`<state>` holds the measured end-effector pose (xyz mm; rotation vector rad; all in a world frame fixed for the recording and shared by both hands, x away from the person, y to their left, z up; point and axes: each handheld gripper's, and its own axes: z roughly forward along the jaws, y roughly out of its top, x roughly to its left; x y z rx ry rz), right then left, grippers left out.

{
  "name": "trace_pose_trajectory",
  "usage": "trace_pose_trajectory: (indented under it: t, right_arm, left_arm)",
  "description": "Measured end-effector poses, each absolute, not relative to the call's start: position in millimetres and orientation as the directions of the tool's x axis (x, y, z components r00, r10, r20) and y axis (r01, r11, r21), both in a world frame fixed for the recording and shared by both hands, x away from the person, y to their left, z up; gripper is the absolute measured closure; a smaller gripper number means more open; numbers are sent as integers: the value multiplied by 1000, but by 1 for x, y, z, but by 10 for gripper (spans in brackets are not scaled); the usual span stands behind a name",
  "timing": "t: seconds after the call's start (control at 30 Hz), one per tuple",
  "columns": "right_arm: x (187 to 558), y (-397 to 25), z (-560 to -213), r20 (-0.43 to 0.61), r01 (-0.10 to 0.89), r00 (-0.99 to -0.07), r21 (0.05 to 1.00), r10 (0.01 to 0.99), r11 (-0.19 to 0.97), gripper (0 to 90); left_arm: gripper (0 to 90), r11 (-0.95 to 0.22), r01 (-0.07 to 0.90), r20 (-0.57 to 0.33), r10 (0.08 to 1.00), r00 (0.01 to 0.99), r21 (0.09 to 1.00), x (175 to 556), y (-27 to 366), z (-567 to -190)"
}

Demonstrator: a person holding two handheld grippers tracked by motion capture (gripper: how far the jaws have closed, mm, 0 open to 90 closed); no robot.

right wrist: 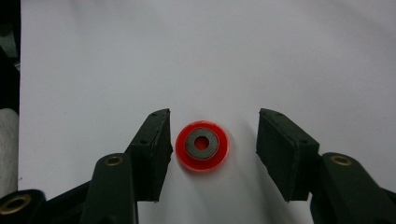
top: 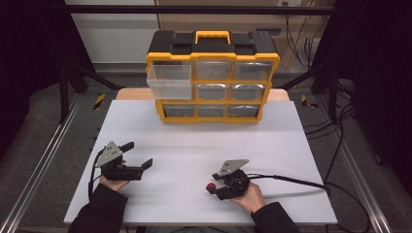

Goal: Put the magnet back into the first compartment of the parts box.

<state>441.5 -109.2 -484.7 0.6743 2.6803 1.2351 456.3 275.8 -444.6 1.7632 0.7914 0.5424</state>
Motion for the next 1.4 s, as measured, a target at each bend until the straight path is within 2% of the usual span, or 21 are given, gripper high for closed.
trace_pose_trajectory:
  t: [1.13, 1.4]
  right_arm:
    - [441, -108, -488, 52, 316, -908, 735, 415, 600, 599]
    - [441, -108, -488, 49, 313, -909, 736, 415, 601, 608]
  left_arm:
    - [15, -203, 248, -18, 738, 675, 947, 456, 276, -445]
    - [15, -203, 248, -18, 738, 675, 947, 456, 276, -445]
